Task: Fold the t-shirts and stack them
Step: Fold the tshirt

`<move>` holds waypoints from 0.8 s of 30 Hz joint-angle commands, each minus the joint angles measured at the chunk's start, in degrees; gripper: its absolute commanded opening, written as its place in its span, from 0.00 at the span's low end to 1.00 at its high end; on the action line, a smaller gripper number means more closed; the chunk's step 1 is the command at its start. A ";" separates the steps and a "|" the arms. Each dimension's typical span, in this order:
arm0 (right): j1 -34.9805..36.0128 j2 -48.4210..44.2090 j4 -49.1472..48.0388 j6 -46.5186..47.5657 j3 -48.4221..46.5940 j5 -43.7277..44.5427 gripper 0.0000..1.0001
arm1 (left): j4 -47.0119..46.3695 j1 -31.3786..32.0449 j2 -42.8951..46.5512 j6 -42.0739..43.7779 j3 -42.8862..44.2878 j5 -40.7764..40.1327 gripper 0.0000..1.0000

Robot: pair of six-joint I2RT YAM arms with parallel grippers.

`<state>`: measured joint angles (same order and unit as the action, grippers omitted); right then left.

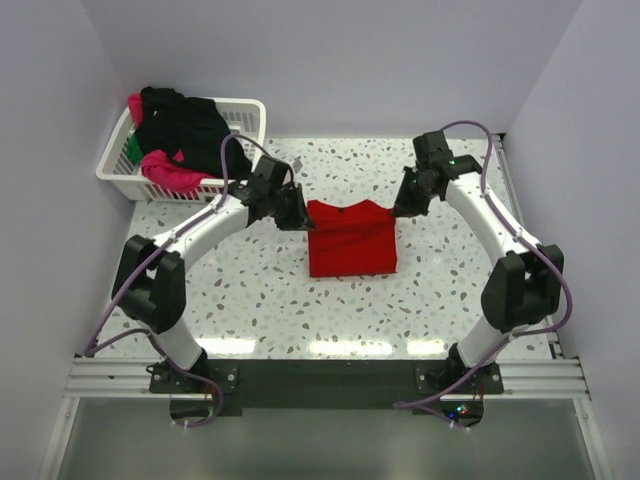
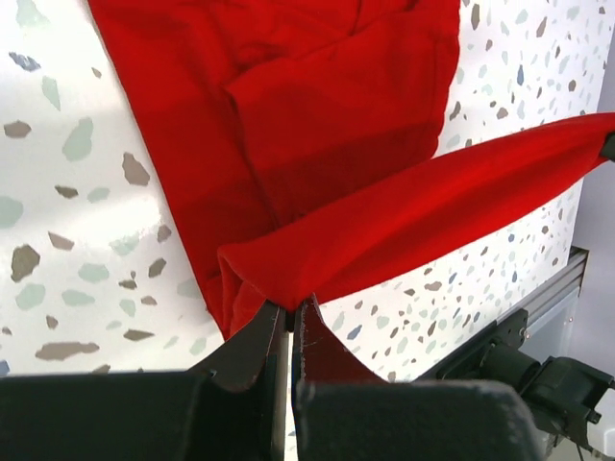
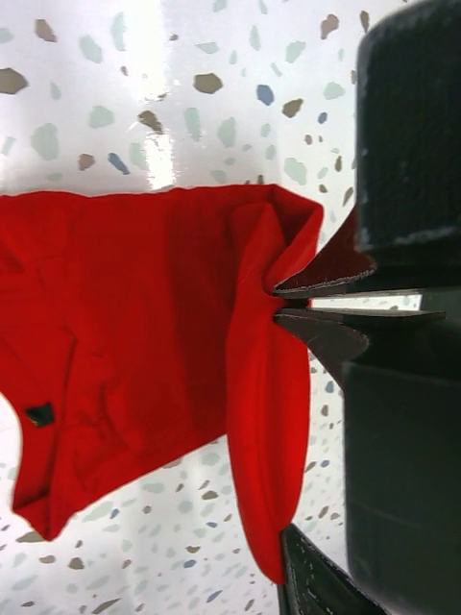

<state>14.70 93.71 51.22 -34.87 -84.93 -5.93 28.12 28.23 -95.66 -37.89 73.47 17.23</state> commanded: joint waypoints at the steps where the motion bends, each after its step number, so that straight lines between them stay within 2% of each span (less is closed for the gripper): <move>1: -1.07 2.87 -2.97 1.56 -5.67 2.07 0.00 | -2.28 -1.85 -2.68 2.56 3.95 1.57 0.00; 24: -3.01 27.39 -1.48 2.00 -27.83 2.77 0.00 | -3.42 -9.42 -24.83 5.81 22.76 6.50 0.00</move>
<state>12.29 119.70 49.76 -33.36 -109.32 -5.10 25.78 20.21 -118.50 -34.26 92.82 22.61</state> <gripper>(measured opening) 0.061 0.037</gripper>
